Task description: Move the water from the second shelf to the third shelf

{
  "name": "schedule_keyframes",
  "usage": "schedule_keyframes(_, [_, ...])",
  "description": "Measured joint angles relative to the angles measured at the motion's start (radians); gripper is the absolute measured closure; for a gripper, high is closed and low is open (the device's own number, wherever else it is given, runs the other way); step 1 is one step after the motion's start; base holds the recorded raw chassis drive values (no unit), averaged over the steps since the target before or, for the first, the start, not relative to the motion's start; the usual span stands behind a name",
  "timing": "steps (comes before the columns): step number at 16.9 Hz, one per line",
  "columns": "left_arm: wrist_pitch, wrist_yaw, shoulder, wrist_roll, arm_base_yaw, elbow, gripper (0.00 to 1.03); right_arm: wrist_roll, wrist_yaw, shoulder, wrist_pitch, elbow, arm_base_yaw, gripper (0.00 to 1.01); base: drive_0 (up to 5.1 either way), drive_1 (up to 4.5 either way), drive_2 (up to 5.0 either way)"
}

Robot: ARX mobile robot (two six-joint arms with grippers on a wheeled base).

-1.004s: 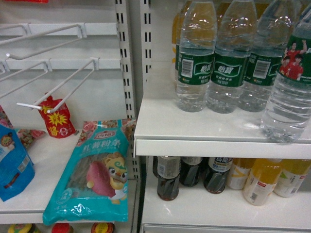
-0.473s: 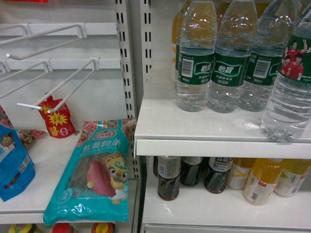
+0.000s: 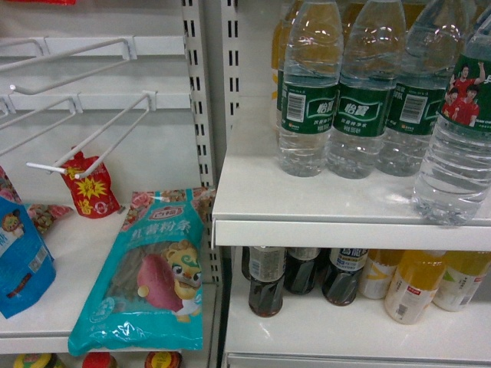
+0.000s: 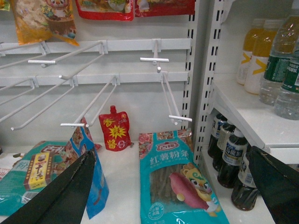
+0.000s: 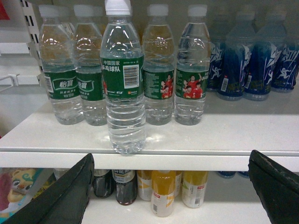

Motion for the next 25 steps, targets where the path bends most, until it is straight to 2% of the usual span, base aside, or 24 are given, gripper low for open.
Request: schedule_keyframes(25, [-0.002, 0.001, 0.0, 0.0, 0.0, 0.0, 0.05, -0.003, 0.0, 0.0, 0.0, 0.0, 0.0, 0.03, 0.0, 0.0, 0.0])
